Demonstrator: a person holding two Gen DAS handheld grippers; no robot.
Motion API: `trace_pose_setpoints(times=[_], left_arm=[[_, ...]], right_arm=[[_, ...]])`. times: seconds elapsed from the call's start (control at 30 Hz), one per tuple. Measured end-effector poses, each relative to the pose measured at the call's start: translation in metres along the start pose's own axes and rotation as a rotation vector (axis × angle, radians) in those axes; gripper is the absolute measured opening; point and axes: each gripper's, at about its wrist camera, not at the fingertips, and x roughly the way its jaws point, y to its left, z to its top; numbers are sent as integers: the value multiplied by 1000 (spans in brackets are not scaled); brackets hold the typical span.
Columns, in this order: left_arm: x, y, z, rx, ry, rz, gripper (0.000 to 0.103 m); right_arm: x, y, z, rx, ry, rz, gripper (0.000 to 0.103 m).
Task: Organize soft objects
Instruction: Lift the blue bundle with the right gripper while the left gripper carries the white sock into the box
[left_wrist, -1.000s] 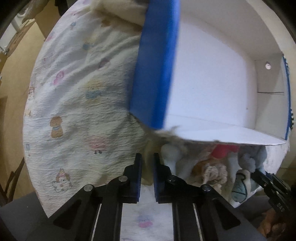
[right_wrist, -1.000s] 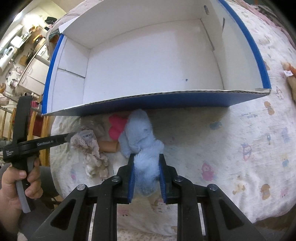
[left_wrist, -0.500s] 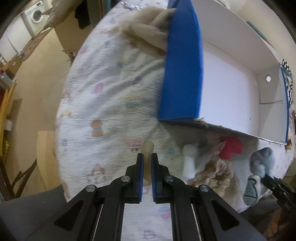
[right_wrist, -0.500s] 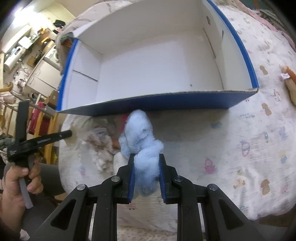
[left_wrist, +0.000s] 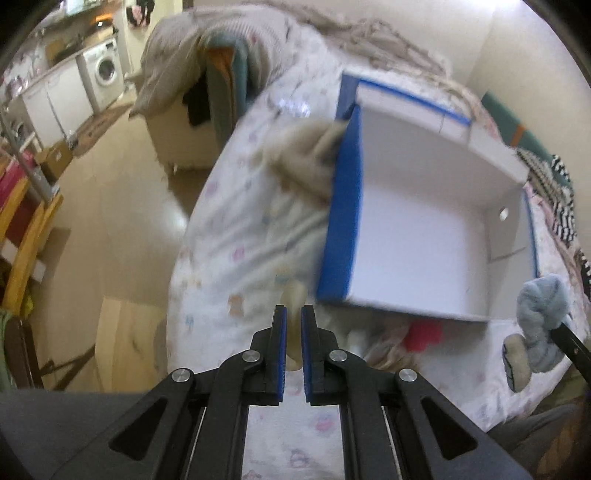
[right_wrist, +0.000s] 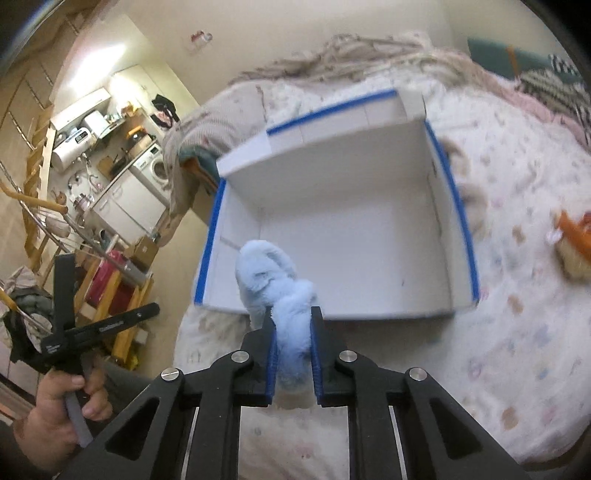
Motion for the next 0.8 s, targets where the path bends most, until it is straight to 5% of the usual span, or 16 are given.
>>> trace_pose_setpoints(times=[0.43,0.8], left_arm=[[5,-83,64,134,-62,-56,7],[71,-124,69,227,-46,-47,7]], right_arm=[[0,-15,82,-5,-87,-32,16],[62,-47,85,51,-28,-105,16]])
